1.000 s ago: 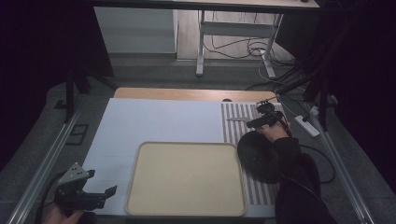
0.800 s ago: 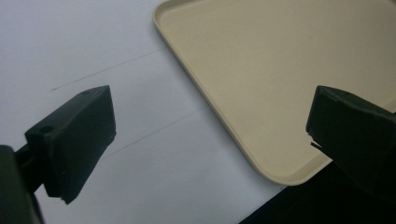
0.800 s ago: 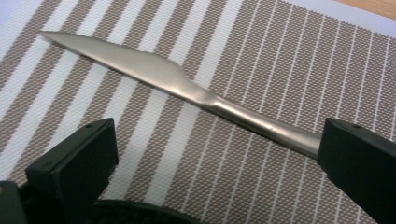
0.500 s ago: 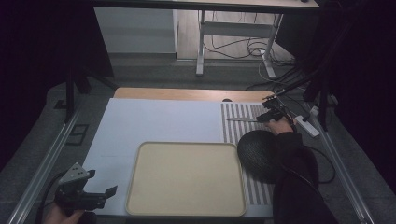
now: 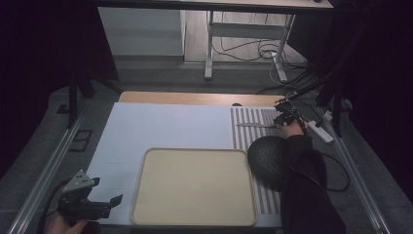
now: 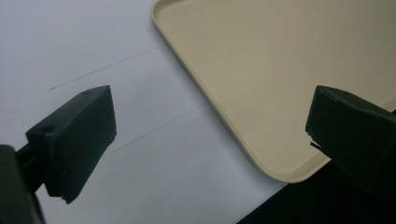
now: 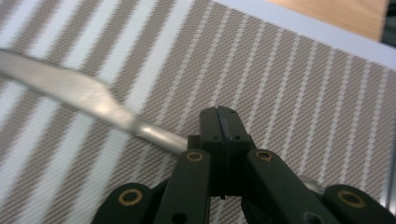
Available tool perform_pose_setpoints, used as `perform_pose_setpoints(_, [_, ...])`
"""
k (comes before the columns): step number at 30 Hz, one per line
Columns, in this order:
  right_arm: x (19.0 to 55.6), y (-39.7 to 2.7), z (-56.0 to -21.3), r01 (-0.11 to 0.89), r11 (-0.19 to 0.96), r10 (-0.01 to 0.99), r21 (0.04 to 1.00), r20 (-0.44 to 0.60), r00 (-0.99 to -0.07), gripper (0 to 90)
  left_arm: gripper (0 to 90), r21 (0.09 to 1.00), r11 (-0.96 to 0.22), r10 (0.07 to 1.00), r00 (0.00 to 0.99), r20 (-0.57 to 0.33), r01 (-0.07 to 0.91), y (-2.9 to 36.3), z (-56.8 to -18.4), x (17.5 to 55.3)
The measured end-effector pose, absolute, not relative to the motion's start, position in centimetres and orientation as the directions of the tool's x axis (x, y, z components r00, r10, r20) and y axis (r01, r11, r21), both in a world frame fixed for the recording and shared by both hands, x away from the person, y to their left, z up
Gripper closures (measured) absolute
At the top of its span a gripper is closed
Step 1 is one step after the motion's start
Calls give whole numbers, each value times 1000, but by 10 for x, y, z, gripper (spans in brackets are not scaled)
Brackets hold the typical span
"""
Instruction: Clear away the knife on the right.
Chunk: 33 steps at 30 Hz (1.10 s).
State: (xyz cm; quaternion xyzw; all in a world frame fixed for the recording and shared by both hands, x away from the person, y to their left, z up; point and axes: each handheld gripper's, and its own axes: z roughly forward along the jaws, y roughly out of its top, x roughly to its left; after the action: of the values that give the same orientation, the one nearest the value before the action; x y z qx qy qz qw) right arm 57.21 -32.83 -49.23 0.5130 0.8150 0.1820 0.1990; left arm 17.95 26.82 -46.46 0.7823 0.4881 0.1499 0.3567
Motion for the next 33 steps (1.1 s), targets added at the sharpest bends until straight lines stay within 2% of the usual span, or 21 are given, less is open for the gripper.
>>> perform_pose_setpoints(2, [573,-333,-497,767,420,906,486,-178,-383,900,27,705,-272,870,480,-111,655,268,-465,179])
perform_pose_setpoints(5, [572,-338,-497,774,428,903,467,-176,-393,900,27,705,-270,871,478,-111,656,268,-464,179])
perform_pose_setpoints(10, [564,-352,-491,823,411,908,393,-91,-410,900,27,707,-267,872,477,-112,655,268,-464,178])
perform_pose_setpoints(16, [551,-358,-486,844,463,879,272,-15,-477,900,27,704,-278,870,481,-104,654,267,-464,179])
perform_pose_setpoints(21, [550,-357,-483,837,469,877,281,-37,-479,900,28,702,-279,870,482,-103,655,267,-464,179])
perform_pose_setpoints(22, [551,-357,-480,836,459,881,301,-36,-471,861,28,703,-278,870,482,-104,655,267,-464,179])
perform_pose_setpoints(24, [552,-356,-473,826,430,891,366,-20,-454,727,28,703,-277,870,481,-106,655,267,-464,179])
perform_pose_setpoints(25, [552,-355,-471,819,427,890,383,-20,-455,629,28,703,-275,871,480,-107,656,267,-464,180])
perform_pose_setpoints(26, [554,-349,-470,819,416,892,395,0,-453,459,28,703,-275,871,480,-107,656,267,-464,179])
perform_pose_setpoints(27, [554,-349,-470,819,416,892,395,0,-453,459,28,703,-275,871,480,-107,655,267,-464,179])
perform_pose_setpoints(28, [556,-343,-472,819,425,886,387,8,-464,312,28,703,-277,870,481,-105,655,267,-464,179])
perform_pose_setpoints(29, [556,-343,-472,819,425,886,387,8,-464,312,28,703,-277,870,481,-105,655,267,-464,179])
perform_pose_setpoints(30, [557,-337,-475,814,428,886,392,-4,-463,204,28,703,-277,871,481,-104,655,267,-464,179])
perform_pose_setpoints(33, [560,-329,-478,820,426,889,382,-9,-458,24,28,704,-276,870,481,-107,655,267,-464,179])
